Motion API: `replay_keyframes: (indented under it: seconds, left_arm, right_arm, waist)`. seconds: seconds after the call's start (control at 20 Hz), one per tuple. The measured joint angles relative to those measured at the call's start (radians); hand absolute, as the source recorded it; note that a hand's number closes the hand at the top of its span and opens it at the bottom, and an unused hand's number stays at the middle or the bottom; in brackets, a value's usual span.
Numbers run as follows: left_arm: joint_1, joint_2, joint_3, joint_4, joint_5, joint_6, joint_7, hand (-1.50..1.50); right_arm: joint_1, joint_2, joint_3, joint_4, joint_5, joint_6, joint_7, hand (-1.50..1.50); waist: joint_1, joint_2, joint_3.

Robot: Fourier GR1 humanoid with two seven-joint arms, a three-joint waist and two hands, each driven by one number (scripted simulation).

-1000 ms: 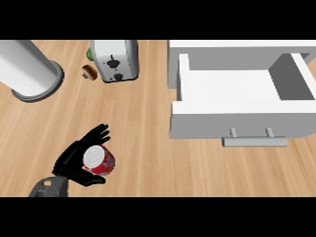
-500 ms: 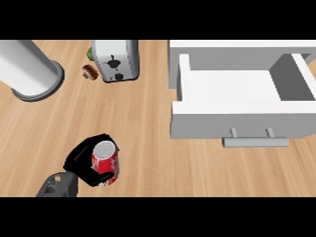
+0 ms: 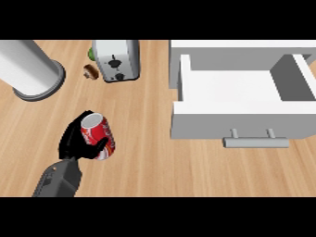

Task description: Pick up the can, place it into the drawer and close the drawer

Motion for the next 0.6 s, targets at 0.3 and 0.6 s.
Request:
replay_keyframes:
  seconds: [0.3, 0.6]
  left_arm:
    - [-0.01, -0.015, -0.095, -0.14, 0.1, 0.202, 0.044, 1.5]
    - [-0.042, -0.011, -0.158, -0.334, 0.107, 0.324, 0.163, 1.5]
  right_arm:
    - [-0.009, 0.002, 0.024, -0.041, 0.009, -0.038, 0.024, -1.5]
    - [0.001, -0.001, 0.017, -0.065, -0.009, -0.053, 0.043, -1.5]
  waist:
    - [-0.002, -0.001, 0.0]
    - [-0.003, -0.001, 0.0]
